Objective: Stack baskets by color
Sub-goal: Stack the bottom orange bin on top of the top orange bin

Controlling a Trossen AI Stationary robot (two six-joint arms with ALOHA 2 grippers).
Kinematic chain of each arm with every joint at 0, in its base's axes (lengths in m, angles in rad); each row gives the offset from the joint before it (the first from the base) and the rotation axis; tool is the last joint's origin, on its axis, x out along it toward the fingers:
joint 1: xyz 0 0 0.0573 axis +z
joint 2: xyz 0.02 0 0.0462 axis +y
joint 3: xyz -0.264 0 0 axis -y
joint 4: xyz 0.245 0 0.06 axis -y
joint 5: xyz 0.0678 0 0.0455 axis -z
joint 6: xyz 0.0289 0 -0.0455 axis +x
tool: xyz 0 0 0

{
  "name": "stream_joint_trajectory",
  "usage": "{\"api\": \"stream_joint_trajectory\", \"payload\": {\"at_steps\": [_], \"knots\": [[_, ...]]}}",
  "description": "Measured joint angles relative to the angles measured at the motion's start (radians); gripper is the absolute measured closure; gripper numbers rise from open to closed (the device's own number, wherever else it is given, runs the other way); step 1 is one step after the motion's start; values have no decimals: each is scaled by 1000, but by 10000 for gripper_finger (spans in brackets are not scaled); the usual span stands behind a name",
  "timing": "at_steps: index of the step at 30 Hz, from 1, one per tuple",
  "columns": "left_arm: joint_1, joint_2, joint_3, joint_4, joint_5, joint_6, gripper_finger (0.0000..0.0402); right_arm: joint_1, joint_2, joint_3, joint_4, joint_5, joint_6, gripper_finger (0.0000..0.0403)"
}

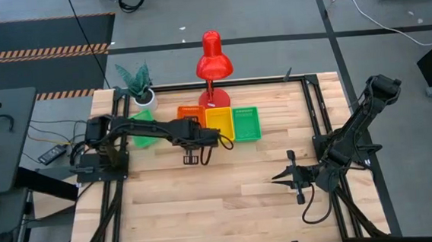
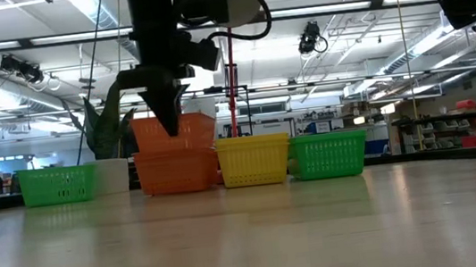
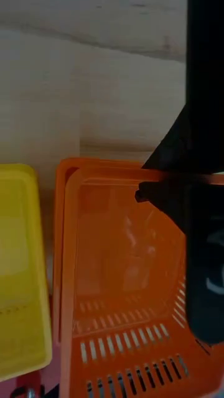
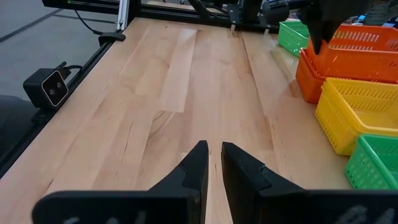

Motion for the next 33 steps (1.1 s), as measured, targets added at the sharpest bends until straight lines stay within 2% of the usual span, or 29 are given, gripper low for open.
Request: {"api": "stream_joint_trajectory", "payload": {"at_steps": [5,12,17,21,33], "knots": [[28,0,0,42,74,0,393,0,0,0,-1,0,0,353],[44,0,0,63,90,0,393,0,0,0,-1,0,0,353],[51,0,0,85,184,-1,393,0,0,0,-1,0,0,353],[55,0,0,87,193,-8,391,0,0,0,-1,0,0,353],[58,0,0,101,192,-34,324,0,0,0,-1,0,0,353]]}}
